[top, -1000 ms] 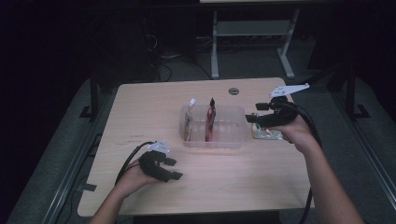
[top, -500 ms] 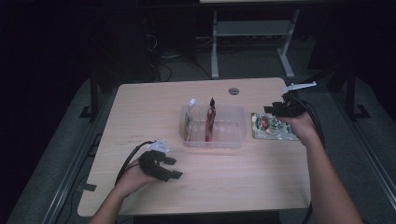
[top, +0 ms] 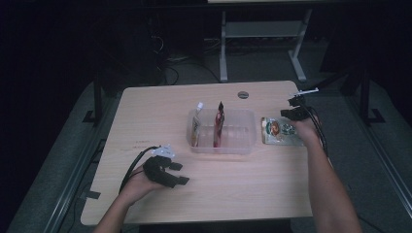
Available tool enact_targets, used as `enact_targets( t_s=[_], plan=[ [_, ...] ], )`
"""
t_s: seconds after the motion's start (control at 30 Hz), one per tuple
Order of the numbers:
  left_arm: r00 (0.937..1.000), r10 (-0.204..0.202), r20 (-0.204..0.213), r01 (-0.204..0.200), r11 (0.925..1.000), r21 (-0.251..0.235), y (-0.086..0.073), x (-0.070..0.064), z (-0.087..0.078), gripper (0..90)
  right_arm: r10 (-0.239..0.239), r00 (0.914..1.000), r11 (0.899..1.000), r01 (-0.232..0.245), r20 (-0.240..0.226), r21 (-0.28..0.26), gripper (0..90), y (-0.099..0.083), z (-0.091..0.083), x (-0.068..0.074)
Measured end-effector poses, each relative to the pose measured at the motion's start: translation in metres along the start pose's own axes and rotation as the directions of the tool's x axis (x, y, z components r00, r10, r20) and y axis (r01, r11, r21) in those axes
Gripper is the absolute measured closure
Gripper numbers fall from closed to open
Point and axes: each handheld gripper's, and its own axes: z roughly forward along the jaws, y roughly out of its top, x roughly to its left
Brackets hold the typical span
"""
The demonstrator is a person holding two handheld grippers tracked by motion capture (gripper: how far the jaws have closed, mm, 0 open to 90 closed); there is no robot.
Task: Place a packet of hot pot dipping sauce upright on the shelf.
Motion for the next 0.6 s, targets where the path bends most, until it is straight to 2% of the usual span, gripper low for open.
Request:
enact_targets(
  t_s=[0.13,0.2,0.33,0.47,0.53,0.6],
  plan=[
    [1.0,-0.003,0.0,0.003,1.0,0.001,0.0,0.002,0.001,34.3,0.031,0.9994,0.999,-0.031,0.014,0.024,90.0,-0.005,0.012,-0.005],
    [1.0,-0.003,-0.003,0.003,1.0,0.003,0.0,0.002,0.001,34.3,0.044,0.999,0.999,-0.044,0.004,0.033,90.0,-0.008,0.014,-0.006],
    [1.0,0.0,-0.008,0.0,1.0,0.007,0.0,0.0,0.001,34.4,0.051,0.9987,0.998,-0.05,-0.009,0.031,90.0,-0.011,0.013,-0.007],
    [1.0,0.006,-0.008,-0.006,1.0,0.0,0.002,-0.002,0.001,34.4,0.035,0.9993,0.999,-0.034,-0.017,0.017,90.0,-0.016,0.01,-0.006],
    [0.9999,0.009,-0.009,-0.009,1.0,0.002,0.003,-0.003,0.001,34.4,0.051,0.9982,0.998,-0.051,-0.032,0.023,90.0,-0.02,0.006,-0.005],
    [0.9999,0.011,-0.006,-0.011,0.9999,0.003,0.003,-0.004,0.002,34.4,0.031,0.9989,0.999,-0.031,-0.036,0.02,90.0,-0.023,0.003,-0.004]
  ],
)
